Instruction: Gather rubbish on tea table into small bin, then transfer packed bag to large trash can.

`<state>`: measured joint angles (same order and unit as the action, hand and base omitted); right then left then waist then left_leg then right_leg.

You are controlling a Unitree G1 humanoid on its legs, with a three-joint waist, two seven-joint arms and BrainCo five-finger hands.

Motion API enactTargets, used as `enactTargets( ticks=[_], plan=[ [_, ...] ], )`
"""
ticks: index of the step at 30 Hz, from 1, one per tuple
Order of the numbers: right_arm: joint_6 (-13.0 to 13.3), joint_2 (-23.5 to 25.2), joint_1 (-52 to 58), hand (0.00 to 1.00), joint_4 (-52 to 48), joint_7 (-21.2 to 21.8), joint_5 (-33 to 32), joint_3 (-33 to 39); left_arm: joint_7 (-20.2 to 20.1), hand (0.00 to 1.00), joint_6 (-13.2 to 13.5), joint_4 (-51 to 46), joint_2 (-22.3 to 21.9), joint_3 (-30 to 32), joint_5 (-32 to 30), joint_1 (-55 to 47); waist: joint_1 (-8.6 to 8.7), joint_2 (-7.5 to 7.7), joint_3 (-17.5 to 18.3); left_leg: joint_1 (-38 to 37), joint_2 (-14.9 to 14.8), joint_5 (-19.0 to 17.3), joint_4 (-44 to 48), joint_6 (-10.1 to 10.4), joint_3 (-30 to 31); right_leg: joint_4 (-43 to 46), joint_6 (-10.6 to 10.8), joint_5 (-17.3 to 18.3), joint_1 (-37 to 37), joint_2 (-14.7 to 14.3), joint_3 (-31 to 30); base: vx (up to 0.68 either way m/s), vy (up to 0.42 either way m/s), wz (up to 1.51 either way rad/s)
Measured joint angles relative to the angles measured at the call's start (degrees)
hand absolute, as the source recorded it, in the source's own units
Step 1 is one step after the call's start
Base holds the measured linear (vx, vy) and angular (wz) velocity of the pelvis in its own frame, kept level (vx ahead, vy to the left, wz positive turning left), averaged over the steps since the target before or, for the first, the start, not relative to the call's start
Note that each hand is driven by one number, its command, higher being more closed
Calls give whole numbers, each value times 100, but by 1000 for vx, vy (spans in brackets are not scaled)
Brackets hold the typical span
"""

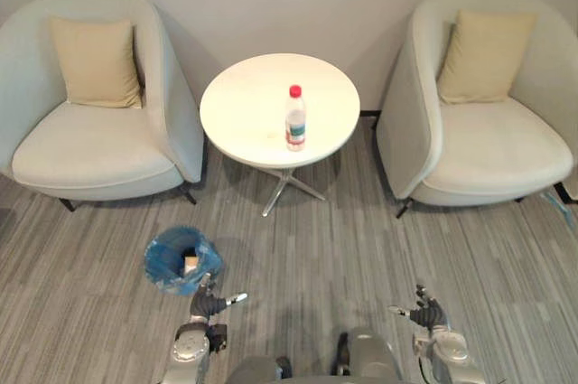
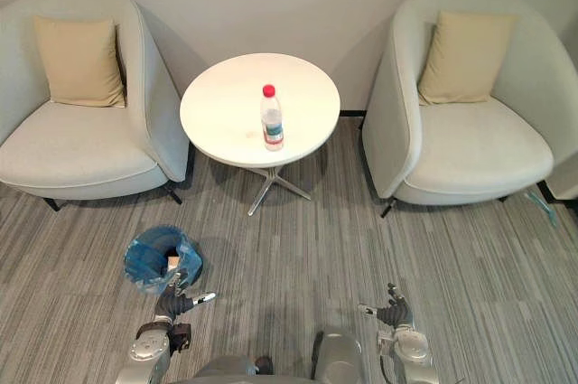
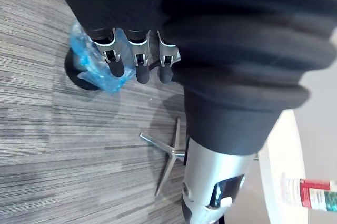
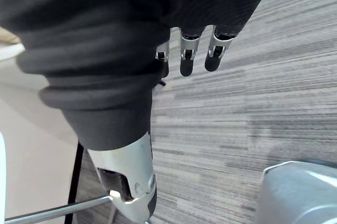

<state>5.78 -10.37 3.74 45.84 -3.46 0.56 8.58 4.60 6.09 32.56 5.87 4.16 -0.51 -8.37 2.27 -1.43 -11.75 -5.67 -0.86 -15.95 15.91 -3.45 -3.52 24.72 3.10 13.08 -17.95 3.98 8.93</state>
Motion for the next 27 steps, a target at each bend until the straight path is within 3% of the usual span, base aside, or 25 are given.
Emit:
enactTargets(
  ticks=[1,2,3,4,5,6,7,9,11,13,14,15,16,18,20,24,26,27],
  plan=[
    [-5,-3,31,0,4,-1,1,2,13,0,3,5,9,2,-3,3,11,1,-2,-101,-30,-73,-8,130,60,-506,12,-518,-17,-80,-160,500,-133,90],
    [-15,-7,100,0,5,-6,1,9,49,0,-2,8,1,0,-4,5,45,1,6,-217,-111,-167,0,295,208,-888,38,-1470,99,-225,-386,516,-165,63],
    [-42,-75,174,0,19,-8,8,27,68,0,-17,70,-87,-1,-15,28,-2,-136,31,-316,-296,-240,72,420,336,-873,-231,-1660,208,-386,-411,646,-218,41],
    [-68,-58,129,0,-11,-12,8,58,63,0,-12,66,-92,11,-16,-20,-68,-148,59,-216,-399,-154,221,565,334,-798,-336,-1511,212,-419,-407,734,-276,36],
    [-89,-43,78,0,-127,-13,7,109,69,0,-17,63,-147,2,-15,12,-41,-132,57,5,-406,101,798,844,341,-659,-434,-1270,290,-371,-262,575,-223,50],
    [-100,-28,134,0,-305,-18,3,104,63,0,-17,50,-228,18,-14,24,2,-135,51,258,-431,399,1520,874,316,-747,-486,-1150,547,-337,-145,608,-249,89],
    [-96,37,254,0,-530,-23,-3,91,50,0,-10,23,-352,27,-11,36,-21,-99,-4,683,-746,401,2761,862,43,-1044,-540,-1002,1208,-323,4,471,-186,74],
    [-54,141,340,0,-827,-40,-43,91,40,0,-9,8,-446,-17,-10,25,-134,-11,-33,1094,-1123,259,3411,658,-512,-1418,-602,-955,1892,-327,105,468,-164,40],
    [-4,151,293,0,-914,-68,-70,108,32,0,-8,6,-476,-91,-14,30,-221,-11,-9,1392,-1178,237,3095,646,-792,-1652,-583,-942,2099,-284,107,263,-46,0],
    [31,150,260,0,-916,-111,-73,175,16,0,-12,28,-479,-196,-17,32,-295,-113,6,1620,-1094,308,1775,702,-935,-1734,-409,-833,2198,-246,126,251,66,3],
    [19,129,313,0,-904,-139,-73,239,-23,0,-13,48,-505,-236,-18,0,-279,-265,53,1609,-1023,822,760,794,-923,-1731,-305,-756,2248,-326,158,248,133,13],
    [-17,126,338,0,-824,-152,-68,266,-72,0,-16,130,-485,-241,-21,-65,-260,-363,80,1554,-981,1191,338,561,-874,-1678,-160,-564,2300,-390,118,202,108,17],
    [-50,144,347,0,-831,-149,-66,255,-71,0,-31,186,-454,-241,-24,-55,-236,-305,96,1495,-891,1210,293,553,-862,-1631,-149,-556,2299,-312,107,152,81,10],
    [-54,202,346,0,-917,-168,-49,213,-69,0,-61,207,-324,-230,-37,-160,-212,3,107,1357,-604,1167,6,486,-950,-1211,21,-205,2084,24,-3,159,61,0],
    [-57,197,272,0,-1112,-183,-12,173,-66,0,-77,290,-269,-229,-43,-189,-227,100,106,1340,-483,1022,42,401,-1115,-766,134,20,1845,209,-167,129,90,-26],
    [27,202,183,0,-1968,-186,137,-170,-49,0,-72,344,-26,-252,-68,-133,-103,90,102,1080,-364,837,109,270,-1177,258,252,53,1549,369,-476,107,91,-8],
    [89,204,176,0,-2263,-179,237,-277,-36,0,-32,340,43,-238,-105,-66,-63,75,126,1066,-409,830,111,260,-1076,-37,146,165,1493,280,-639,77,-3,15],
    [163,211,174,0,-2501,-177,244,-297,-21,0,-13,347,177,-233,-138,-27,-72,163,131,1095,-335,824,141,272,-1058,-443,123,-87,1419,248,-720,62,-67,21]
  ],
)
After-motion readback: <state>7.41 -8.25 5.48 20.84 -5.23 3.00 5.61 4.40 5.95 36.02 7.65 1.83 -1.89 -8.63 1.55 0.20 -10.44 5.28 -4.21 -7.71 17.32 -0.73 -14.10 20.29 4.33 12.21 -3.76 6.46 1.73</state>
